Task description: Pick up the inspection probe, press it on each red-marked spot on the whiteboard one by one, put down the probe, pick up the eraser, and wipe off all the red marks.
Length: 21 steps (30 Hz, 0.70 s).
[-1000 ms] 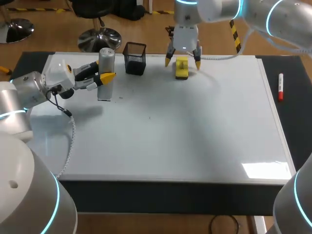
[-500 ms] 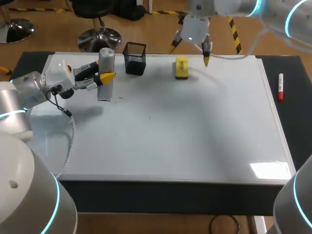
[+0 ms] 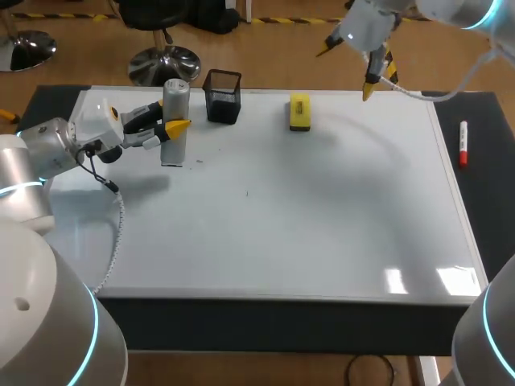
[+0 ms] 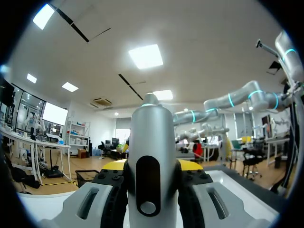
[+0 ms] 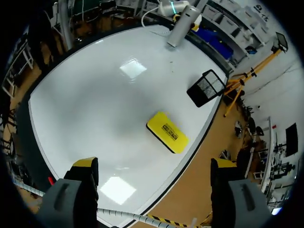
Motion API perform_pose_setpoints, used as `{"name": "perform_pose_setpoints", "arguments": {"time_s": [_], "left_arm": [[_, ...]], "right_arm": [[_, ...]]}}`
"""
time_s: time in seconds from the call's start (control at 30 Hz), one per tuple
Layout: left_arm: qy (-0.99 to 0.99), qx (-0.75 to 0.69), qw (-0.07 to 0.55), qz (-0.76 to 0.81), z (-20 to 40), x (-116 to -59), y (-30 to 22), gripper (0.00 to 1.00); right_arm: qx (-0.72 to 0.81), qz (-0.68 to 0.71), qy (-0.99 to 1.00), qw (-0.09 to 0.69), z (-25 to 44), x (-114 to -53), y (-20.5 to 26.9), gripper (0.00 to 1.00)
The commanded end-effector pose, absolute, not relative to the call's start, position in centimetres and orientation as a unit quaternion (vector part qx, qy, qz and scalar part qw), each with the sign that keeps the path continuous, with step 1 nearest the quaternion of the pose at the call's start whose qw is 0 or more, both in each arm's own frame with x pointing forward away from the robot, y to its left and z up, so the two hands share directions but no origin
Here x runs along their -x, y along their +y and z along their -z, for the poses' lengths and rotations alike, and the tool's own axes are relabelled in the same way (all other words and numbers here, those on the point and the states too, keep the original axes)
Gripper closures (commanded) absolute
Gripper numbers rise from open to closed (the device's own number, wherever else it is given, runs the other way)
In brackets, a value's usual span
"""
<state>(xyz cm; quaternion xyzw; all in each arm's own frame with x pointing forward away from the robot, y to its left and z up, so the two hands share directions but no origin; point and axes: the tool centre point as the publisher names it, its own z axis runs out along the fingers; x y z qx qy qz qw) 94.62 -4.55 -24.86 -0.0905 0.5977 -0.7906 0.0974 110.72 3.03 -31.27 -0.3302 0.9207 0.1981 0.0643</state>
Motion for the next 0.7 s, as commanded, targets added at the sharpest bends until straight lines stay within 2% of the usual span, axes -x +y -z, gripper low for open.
{"name": "perform_pose_setpoints", "arguments": {"time_s": [0.03,0.37,0.7], "left_arm": [[0.597,0.091,0.099,0.791,24.8,-94.6,-4.6,1.00],[0.597,0.091,0.099,0.791,24.8,-94.6,-4.6,1.00],[0.597,0.091,0.099,0.791,24.8,-94.6,-4.6,1.00]], "right_arm": [[0.294,-0.220,0.926,0.084,29.9,-109.7,1.6,0.00],[0.253,-0.234,0.935,0.081,28.3,-108.6,0.9,0.00],[0.174,-0.244,0.953,0.046,27.7,-108.1,-0.6,0.00]]}}
